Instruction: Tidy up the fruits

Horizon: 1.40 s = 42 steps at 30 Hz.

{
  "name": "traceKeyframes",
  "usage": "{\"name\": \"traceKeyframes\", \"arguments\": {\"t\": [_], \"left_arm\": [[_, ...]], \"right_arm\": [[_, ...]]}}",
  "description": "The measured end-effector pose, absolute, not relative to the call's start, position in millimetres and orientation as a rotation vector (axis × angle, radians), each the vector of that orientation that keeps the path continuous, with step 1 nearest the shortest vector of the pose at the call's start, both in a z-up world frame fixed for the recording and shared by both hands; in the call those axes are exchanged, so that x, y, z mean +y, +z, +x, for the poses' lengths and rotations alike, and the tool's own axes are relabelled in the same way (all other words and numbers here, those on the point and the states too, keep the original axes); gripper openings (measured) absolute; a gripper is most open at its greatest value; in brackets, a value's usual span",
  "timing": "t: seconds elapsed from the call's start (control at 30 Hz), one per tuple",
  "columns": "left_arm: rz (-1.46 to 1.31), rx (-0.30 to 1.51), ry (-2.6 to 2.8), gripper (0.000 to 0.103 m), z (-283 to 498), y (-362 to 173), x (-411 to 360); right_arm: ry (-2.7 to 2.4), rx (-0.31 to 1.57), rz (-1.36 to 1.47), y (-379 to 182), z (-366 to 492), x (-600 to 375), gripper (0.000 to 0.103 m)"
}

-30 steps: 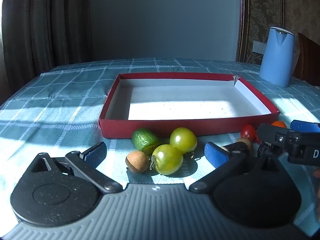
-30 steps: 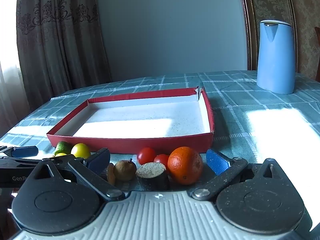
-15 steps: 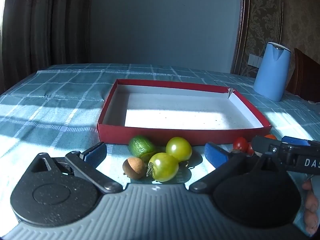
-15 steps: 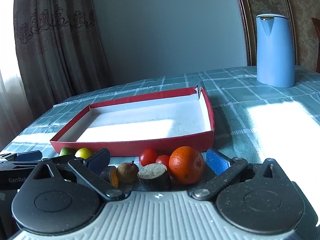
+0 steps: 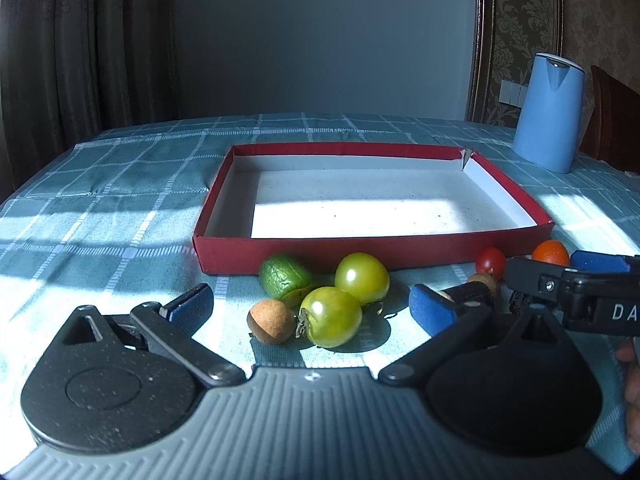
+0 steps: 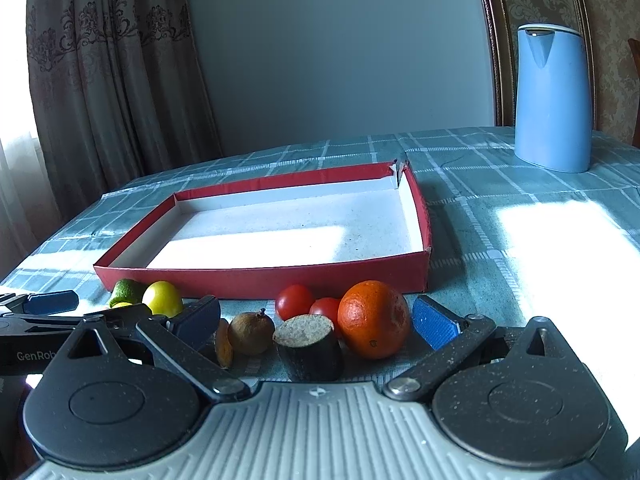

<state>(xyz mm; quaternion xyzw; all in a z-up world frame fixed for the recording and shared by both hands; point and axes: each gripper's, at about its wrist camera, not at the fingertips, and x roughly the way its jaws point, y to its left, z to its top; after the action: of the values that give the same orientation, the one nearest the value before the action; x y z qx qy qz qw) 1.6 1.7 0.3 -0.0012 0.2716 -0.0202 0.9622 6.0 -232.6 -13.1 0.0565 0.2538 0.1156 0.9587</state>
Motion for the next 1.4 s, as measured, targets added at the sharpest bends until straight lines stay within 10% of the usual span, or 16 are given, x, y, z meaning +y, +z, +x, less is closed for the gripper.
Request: {"name": "traceKeyframes", "arguments": {"t": [1.4], "left_arm": [[0.048, 0.566, -0.038, 0.103, 2.1, -4.7, -7.4]], "right_arm": [[0.237, 0.564, 0.108, -15.5, 11.1, -231.7, 0.103]]}}
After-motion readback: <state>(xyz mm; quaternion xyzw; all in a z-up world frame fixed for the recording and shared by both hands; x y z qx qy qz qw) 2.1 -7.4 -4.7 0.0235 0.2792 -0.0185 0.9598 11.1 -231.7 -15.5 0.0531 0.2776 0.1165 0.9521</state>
